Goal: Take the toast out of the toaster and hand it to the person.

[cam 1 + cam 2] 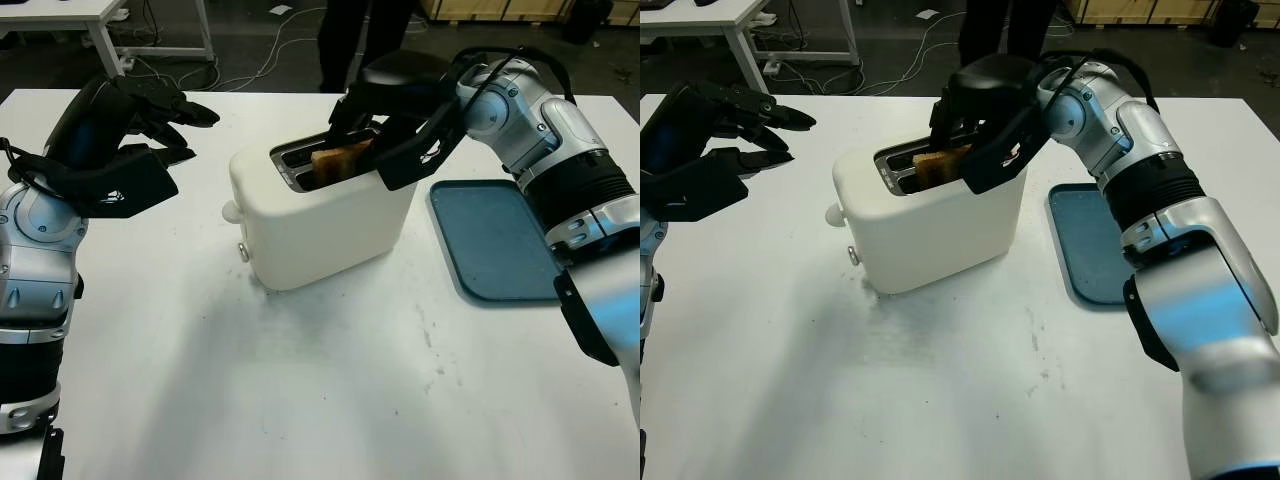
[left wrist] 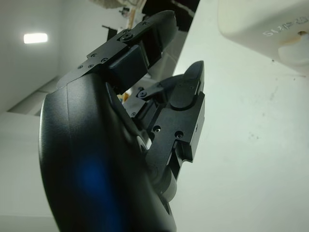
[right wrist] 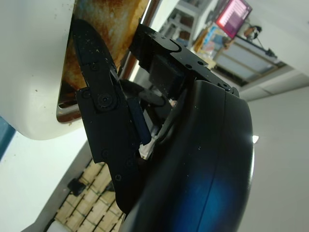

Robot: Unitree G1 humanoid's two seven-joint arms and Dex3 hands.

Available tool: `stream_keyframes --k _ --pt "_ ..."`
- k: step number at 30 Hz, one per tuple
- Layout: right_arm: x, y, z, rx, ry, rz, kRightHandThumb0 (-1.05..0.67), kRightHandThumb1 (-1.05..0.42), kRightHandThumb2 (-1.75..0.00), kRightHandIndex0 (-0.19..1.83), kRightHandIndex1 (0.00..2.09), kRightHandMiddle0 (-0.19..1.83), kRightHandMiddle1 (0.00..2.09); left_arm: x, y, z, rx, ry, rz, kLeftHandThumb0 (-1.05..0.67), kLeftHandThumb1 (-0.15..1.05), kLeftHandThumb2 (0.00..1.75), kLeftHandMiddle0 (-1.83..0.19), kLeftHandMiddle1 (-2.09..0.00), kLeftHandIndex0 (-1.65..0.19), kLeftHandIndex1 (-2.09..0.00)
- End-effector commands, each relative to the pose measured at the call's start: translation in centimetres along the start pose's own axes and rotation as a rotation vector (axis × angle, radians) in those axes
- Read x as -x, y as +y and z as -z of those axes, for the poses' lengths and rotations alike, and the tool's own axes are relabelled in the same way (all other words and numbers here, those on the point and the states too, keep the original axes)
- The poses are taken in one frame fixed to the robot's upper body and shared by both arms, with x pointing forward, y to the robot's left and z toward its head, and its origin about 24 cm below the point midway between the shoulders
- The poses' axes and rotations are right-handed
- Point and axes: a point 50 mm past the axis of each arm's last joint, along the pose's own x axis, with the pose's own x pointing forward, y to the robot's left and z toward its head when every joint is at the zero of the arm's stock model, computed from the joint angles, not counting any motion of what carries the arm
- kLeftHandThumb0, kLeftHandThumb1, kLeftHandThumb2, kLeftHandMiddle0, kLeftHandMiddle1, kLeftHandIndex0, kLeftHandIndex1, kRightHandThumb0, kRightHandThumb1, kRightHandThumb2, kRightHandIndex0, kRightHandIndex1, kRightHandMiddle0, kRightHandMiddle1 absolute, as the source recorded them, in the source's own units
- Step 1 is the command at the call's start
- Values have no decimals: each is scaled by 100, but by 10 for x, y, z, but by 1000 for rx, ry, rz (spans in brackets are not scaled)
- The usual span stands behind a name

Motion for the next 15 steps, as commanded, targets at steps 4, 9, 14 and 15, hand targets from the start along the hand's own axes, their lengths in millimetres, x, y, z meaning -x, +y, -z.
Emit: stream_keyframes --k 4,9,14,15 --pt "-1 18 0 11 -5 -52 -49 -88 -2 69 65 97 2 0 -2 1 -2 -3 -3 0 84 0 -90 -65 -107 -1" --pt "-2 21 1 -3 2 -61 -42 -89 0 66 91 103 7 0 -2 2 3 0 -2 -1 84 0 -90 -65 -106 -1" --pt "0 20 3 -18 7 -52 -27 -85 0 64 141 65 111 0 -1 2 3 9 0 -4 85 0 -89 -64 -106 -1" --pt "1 20 4 -24 10 -52 -24 -84 0 67 146 65 119 0 -1 2 2 9 0 -3 85 0 -89 -64 -106 0"
